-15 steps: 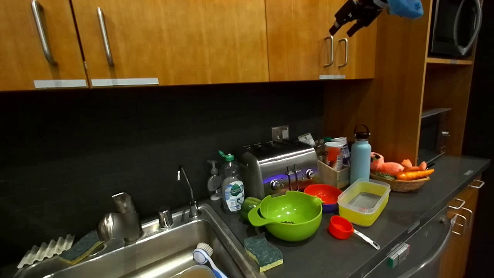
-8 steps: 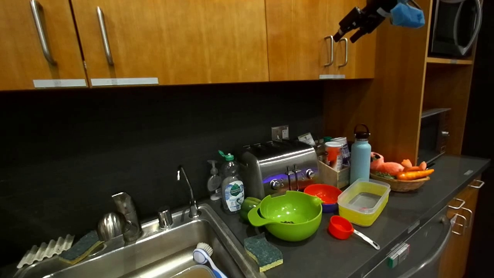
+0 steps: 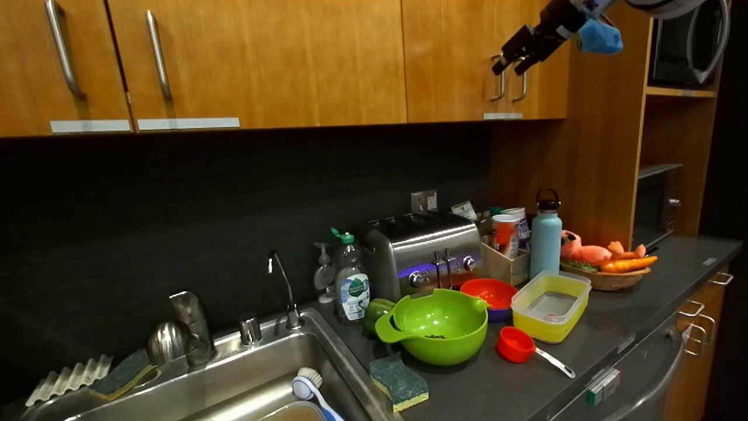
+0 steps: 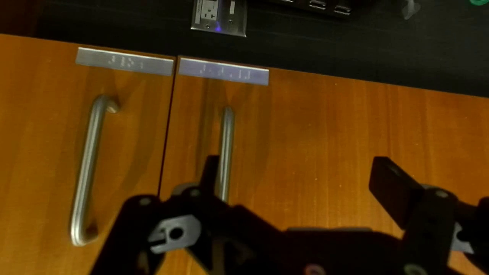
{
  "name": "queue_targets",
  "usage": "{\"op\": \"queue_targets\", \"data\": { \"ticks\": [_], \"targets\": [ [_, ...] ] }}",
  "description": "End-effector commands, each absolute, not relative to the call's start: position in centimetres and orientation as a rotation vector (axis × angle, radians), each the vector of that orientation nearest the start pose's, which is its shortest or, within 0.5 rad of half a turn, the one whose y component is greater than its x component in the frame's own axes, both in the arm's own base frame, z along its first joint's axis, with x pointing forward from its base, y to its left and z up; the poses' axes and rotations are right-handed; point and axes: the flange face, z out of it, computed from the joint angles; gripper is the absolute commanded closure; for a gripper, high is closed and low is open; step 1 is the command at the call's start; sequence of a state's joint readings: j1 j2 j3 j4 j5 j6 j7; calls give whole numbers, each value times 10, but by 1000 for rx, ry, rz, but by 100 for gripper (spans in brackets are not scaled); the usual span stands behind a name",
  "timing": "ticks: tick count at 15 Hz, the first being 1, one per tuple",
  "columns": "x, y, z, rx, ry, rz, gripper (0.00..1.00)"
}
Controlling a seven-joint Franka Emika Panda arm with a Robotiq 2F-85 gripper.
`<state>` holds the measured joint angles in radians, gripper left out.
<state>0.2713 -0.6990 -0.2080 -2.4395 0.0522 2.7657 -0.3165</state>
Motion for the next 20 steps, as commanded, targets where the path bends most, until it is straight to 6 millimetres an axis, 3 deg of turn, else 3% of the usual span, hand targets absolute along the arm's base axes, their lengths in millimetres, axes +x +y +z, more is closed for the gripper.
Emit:
{"op": "queue_targets", "data": {
  "ticks": [1, 9, 10, 11, 20],
  "targets": [
    [421, -5, 656, -2660, -499, -1507, 0],
    [446, -17, 669, -2700, -596, -1558, 0],
    [448, -17, 671, -2700, -600, -1569, 8],
    [449, -17, 673, -2698, -604, -1578, 26],
    [454, -25, 678, -2702, -574, -1619, 92]
  ]
}}
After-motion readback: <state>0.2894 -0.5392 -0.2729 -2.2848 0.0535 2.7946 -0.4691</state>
